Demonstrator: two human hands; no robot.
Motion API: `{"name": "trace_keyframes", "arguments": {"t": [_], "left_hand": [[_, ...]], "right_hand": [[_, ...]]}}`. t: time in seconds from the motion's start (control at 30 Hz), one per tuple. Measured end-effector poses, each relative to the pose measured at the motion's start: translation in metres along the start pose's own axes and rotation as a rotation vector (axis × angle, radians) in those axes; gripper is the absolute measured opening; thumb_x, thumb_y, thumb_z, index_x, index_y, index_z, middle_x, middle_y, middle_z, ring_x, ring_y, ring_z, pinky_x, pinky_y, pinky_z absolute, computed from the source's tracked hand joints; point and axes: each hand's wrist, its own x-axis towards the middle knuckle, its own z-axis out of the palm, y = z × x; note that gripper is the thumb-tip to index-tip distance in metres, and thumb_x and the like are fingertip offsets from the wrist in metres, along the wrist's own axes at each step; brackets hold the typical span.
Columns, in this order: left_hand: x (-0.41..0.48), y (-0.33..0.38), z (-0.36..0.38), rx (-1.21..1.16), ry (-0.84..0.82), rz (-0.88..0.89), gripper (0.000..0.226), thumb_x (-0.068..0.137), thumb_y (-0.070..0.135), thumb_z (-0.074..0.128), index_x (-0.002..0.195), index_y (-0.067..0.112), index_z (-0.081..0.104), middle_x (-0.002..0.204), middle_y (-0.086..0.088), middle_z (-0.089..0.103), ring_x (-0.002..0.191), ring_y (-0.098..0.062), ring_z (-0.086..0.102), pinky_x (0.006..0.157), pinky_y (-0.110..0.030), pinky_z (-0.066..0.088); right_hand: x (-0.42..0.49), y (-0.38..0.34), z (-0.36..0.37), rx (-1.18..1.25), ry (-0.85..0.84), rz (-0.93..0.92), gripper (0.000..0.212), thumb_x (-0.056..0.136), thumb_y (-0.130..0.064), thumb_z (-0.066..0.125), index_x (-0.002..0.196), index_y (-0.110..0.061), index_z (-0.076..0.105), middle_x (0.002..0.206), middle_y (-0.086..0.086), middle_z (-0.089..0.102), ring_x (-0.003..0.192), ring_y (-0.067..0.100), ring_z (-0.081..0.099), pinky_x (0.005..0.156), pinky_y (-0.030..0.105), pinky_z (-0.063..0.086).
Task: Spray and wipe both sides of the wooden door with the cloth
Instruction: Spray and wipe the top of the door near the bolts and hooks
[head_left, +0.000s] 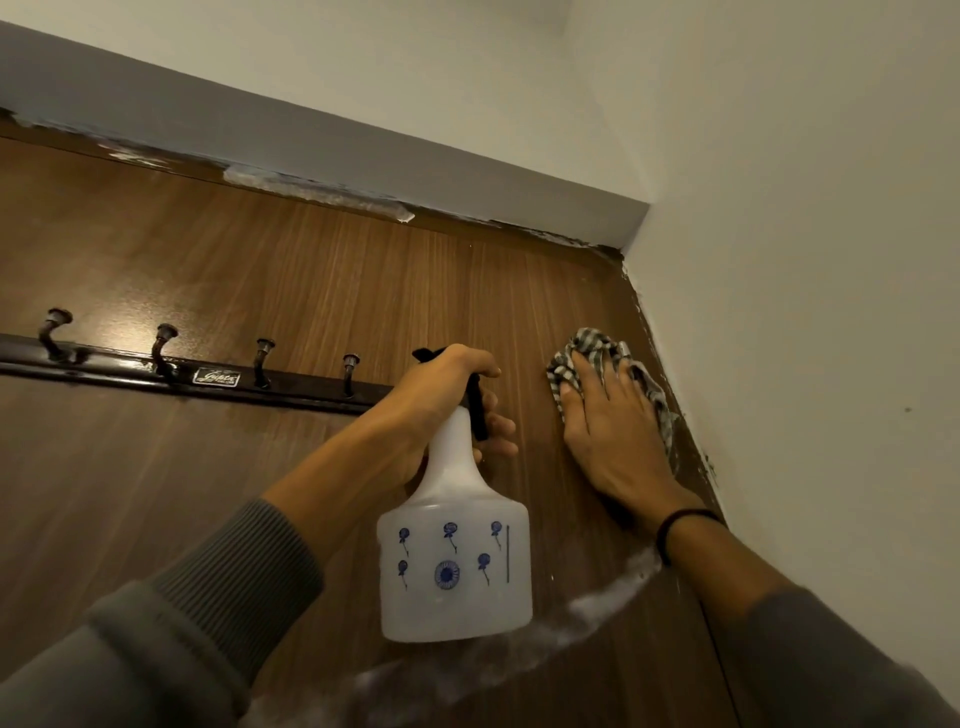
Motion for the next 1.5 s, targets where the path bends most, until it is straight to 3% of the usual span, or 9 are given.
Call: {"name": "trace_keyframes", "arguments": {"t": [0.17,0.27,0.37,0.47,0.6,0.87,1.07,1.27,1.5], "left_hand": [[-0.002,0.002,-0.001,0.028,-0.008,-0.007,0.030,0.096,0.028,0.057,0.074,0.008,0.058,0.073,-0.013,0.069,0.059,-0.025,0.070,0.039,-0.019,0.047],[-0.002,0.002,-0.003,0.058,-0.021,-0.009,0.031,0.096,0.029,0.056,0.072,0.008,0.058,0.071,-0.012,0.070,0.062,-0.025,0.071,0.039,-0.020,0.046],[0.000,0.002,-0.002,0.068,-0.025,-0.008,0.031,0.096,0.029,0.057,0.073,0.008,0.058,0.072,-0.012,0.070,0.063,-0.026,0.072,0.039,-0.020,0.046],[0.000,0.002,-0.002,0.076,-0.017,-0.005,0.031,0.096,0.030,0.057,0.073,0.008,0.058,0.073,-0.013,0.071,0.063,-0.025,0.072,0.040,-0.021,0.047],[0.000,0.002,-0.001,0.061,-0.014,-0.014,0.031,0.096,0.030,0.058,0.074,0.008,0.059,0.076,-0.014,0.071,0.063,-0.026,0.072,0.041,-0.021,0.048],[0.003,0.001,0.001,0.064,-0.009,-0.022,0.032,0.095,0.030,0.057,0.072,0.009,0.057,0.071,-0.012,0.069,0.060,-0.025,0.072,0.039,-0.020,0.046],[0.003,0.001,0.000,0.080,0.006,-0.007,0.031,0.096,0.029,0.056,0.072,0.009,0.057,0.072,-0.012,0.069,0.062,-0.025,0.071,0.039,-0.019,0.045],[0.002,0.001,0.004,0.062,0.023,-0.017,0.030,0.095,0.028,0.058,0.072,0.009,0.057,0.074,-0.013,0.068,0.061,-0.025,0.071,0.038,-0.020,0.046],[-0.002,0.003,0.008,0.030,0.035,-0.039,0.028,0.094,0.028,0.059,0.075,0.008,0.058,0.075,-0.012,0.067,0.060,-0.024,0.071,0.037,-0.020,0.046]], "right_hand": [[0.036,0.010,-0.011,-0.182,0.006,-0.065,0.055,0.109,-0.043,0.025,0.161,-0.024,0.020,0.167,0.009,0.020,0.155,0.025,0.013,0.125,0.039,0.003],[0.056,0.020,-0.013,-0.122,-0.003,-0.066,0.053,0.109,-0.039,0.030,0.160,-0.024,0.026,0.166,0.010,0.025,0.154,0.027,0.016,0.126,0.045,0.009],[0.063,0.020,-0.014,0.038,0.110,-0.023,0.051,0.107,-0.025,0.042,0.157,-0.020,0.034,0.158,0.012,0.037,0.144,0.030,0.035,0.118,0.041,0.027],[0.045,0.019,-0.015,0.144,0.228,0.018,0.051,0.101,-0.009,0.052,0.151,-0.015,0.045,0.150,0.012,0.048,0.133,0.030,0.047,0.109,0.028,0.033],[-0.004,0.030,-0.016,0.080,0.342,0.057,0.050,0.096,0.000,0.056,0.144,-0.013,0.055,0.134,0.015,0.059,0.122,0.033,0.053,0.101,0.035,0.044],[0.025,0.034,-0.021,-0.003,0.292,0.011,0.045,0.098,-0.003,0.054,0.143,-0.011,0.055,0.122,0.020,0.060,0.111,0.037,0.056,0.094,0.042,0.048],[0.069,0.026,-0.022,0.050,0.272,0.065,0.047,0.094,0.001,0.055,0.140,-0.010,0.058,0.125,0.022,0.060,0.115,0.037,0.055,0.101,0.043,0.046],[-0.010,0.044,-0.023,0.056,0.264,0.032,0.046,0.098,-0.009,0.057,0.144,-0.017,0.056,0.123,0.014,0.062,0.114,0.031,0.054,0.095,0.038,0.045],[-0.074,0.049,-0.034,0.032,0.182,0.086,0.052,0.093,-0.003,0.062,0.143,-0.019,0.056,0.116,0.011,0.066,0.103,0.026,0.059,0.084,0.030,0.047]]}}
